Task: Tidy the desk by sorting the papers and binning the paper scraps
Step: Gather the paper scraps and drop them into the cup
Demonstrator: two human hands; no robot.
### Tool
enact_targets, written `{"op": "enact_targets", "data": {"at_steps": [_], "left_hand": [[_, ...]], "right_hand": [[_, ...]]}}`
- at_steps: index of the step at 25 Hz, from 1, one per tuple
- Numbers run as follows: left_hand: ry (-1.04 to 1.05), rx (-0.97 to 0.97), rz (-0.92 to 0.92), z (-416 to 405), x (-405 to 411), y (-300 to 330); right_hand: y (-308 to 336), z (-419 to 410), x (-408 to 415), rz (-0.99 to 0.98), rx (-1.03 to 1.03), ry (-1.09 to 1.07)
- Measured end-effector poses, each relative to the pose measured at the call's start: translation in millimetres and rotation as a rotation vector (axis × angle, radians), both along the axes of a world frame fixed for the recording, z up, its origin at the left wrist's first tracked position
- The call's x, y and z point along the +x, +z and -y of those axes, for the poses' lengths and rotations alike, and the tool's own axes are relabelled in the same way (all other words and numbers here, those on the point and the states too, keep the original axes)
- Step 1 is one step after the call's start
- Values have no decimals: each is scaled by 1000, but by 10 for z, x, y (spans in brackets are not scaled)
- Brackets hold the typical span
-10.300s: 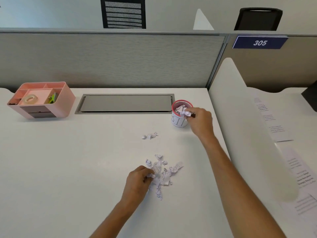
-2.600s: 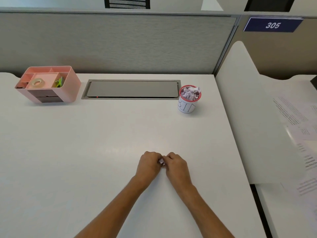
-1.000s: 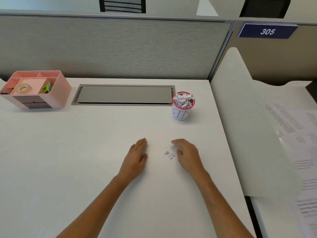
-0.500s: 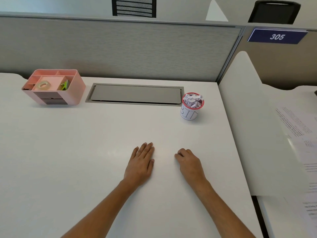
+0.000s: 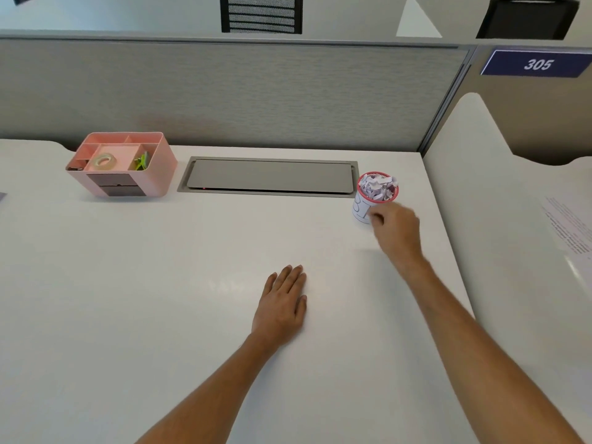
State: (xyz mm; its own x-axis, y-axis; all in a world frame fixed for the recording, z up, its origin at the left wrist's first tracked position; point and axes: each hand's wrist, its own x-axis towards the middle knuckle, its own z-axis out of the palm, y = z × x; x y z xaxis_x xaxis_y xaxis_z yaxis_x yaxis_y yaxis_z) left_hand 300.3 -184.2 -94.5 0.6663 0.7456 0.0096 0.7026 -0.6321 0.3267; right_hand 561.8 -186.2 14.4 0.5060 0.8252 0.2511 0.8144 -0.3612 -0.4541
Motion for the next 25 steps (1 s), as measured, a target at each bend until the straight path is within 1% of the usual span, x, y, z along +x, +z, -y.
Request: {"op": "enact_targets", "data": {"at_steps": [2,6,10,15,17,19,21,24,25], "left_hand": [[-3,6,-5,-6,-5,-12],[-1,16,4,-7,-2,-32],[-1,23,17,-11,-11,-64],[-4,1,22,-22,-13,-78],[-10,-26,9,-26,-18,-63],[-5,-39,-6,-71,23,-16],[32,-38,1,-170,97,138],[52,41,47,-407,248,539],[44,95,74,-503,298,696]], "right_hand": [[197,-261,219,83,43,-18],[301,-545,499,110,35,15],[228,-561,541,22,52,-20],[163,-382,468,-106,135,-70],[178,-278,385,-118,159,-70],[198,-180,286,-89,164,-51],[186,-82,154,-23,113,21],[219,28,51,43,-20,128],[253,39,53,50,-32,138]]}}
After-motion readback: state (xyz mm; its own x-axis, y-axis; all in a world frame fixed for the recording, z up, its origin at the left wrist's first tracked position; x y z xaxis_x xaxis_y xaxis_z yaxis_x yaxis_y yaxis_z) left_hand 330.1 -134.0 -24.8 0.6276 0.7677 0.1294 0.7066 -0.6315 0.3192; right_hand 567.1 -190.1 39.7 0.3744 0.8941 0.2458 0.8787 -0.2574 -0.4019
